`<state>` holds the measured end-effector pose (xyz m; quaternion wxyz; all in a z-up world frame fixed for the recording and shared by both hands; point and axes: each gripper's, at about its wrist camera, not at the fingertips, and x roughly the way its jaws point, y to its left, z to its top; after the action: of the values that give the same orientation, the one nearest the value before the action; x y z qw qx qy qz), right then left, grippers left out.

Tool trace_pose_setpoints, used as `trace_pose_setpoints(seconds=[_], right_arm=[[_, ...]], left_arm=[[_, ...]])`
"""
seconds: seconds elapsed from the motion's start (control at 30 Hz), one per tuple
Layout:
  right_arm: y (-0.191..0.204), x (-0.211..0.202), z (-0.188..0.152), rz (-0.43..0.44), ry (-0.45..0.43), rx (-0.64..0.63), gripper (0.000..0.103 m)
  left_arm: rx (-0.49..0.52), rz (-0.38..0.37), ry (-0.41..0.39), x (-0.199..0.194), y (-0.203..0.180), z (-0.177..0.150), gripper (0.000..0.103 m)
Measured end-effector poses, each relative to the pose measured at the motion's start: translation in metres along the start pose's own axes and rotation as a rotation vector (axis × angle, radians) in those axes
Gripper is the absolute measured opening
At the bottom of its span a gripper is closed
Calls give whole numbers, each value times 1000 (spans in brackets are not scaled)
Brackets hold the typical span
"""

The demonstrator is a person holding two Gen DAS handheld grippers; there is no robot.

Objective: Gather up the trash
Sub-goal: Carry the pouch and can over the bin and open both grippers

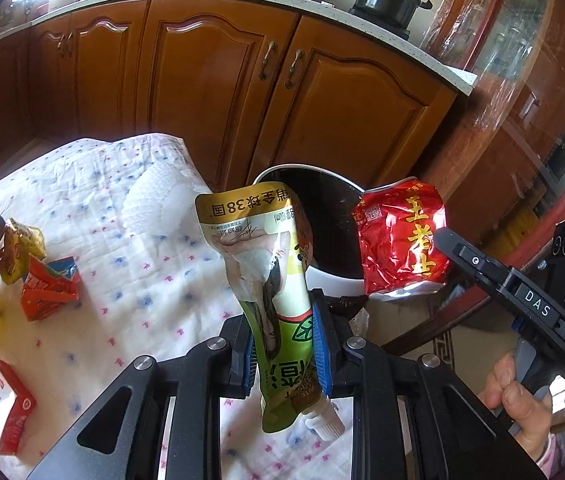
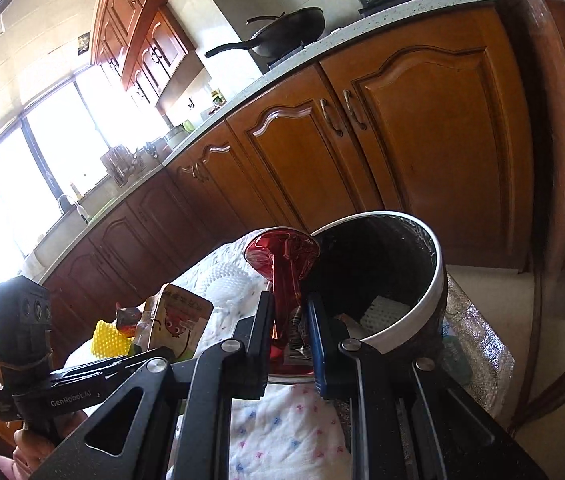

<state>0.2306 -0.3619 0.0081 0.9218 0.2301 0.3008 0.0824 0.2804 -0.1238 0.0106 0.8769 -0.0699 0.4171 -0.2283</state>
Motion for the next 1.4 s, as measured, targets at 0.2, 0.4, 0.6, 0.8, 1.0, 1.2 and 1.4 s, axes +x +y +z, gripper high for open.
trace_pose_setpoints(seconds=[0.2,0.4,0.6,0.8,1.0,1.2,1.4], right_arm=[[-12,6,12,-19,-12,2,17],[-25,17,20,-38,-3,4,17],[-38,33,29,-65,24,1,17],[-53,48,31,-86,69,21,17],[-64,59,28,-102,110,21,17],[-69,68,29,-104,138,23,17],[-71,76,38,-107,138,41,24]], left_arm=[[30,5,7,20,-13,16,22],[28,1,34,49,-21,43,22],[57,16,69,86,-35,71,22],[59,28,126,126,-42,85,22],[51,34,176,157,-45,94,22],[67,41,192,171,-55,97,23],[59,39,170,160,-52,93,50]])
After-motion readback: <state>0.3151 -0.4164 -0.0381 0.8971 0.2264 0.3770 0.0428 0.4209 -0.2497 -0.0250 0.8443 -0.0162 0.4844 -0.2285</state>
